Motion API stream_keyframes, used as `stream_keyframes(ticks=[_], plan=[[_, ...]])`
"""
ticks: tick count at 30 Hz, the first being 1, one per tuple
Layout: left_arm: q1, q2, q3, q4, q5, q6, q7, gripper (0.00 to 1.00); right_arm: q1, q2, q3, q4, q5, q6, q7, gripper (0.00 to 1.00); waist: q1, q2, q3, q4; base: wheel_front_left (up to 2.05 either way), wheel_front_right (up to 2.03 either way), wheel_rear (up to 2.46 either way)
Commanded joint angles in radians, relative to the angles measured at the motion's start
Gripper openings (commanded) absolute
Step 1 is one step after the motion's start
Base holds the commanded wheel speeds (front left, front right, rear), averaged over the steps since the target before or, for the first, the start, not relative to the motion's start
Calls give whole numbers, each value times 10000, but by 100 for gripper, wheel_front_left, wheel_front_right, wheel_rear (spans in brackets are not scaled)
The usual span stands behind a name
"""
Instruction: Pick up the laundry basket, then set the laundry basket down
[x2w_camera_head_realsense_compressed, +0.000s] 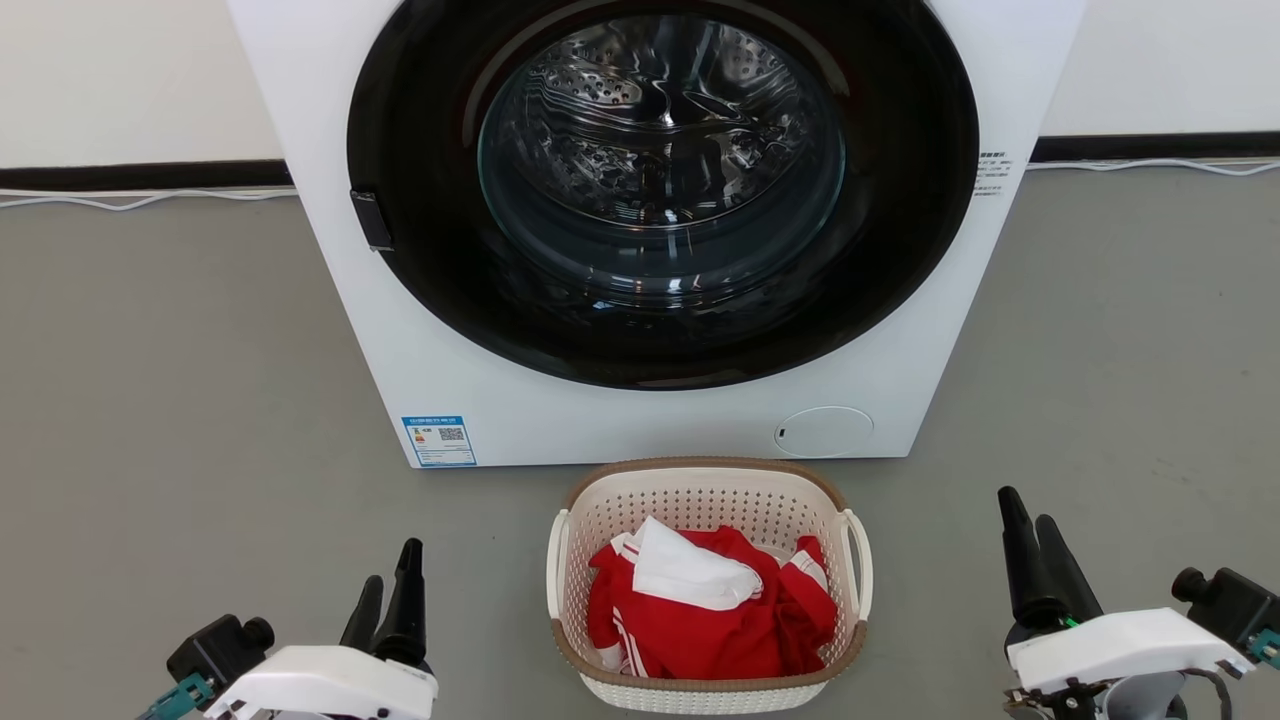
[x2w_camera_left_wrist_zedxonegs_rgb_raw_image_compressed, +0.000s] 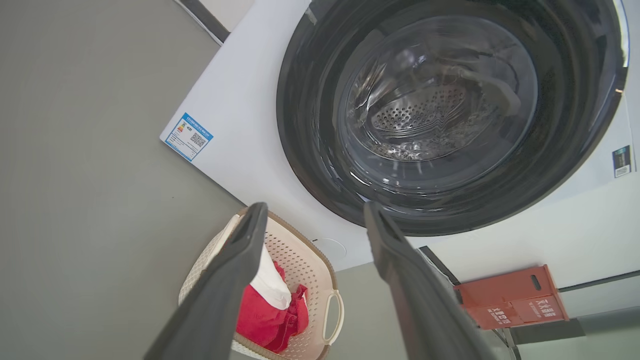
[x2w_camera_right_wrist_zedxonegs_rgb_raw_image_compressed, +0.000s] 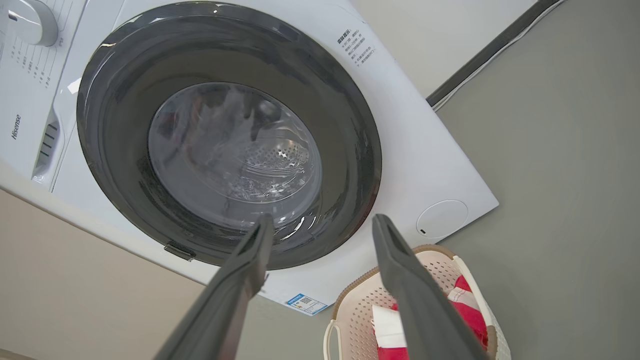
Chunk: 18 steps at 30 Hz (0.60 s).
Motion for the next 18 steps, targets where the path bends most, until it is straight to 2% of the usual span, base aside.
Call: stream_keyframes(ticks=[1, 18], plan=[[-281, 84, 76, -289, 341, 92, -164, 100, -279, -146, 171, -313, -391, 40, -208, 100, -1, -1, 1, -3, 0, 0, 0], [-287, 109, -215, -292, 2178, 407, -633, 100, -273, -245, 416, -381, -2252, 50, -677, 100, -1, -1, 13, -40, 0, 0, 0]])
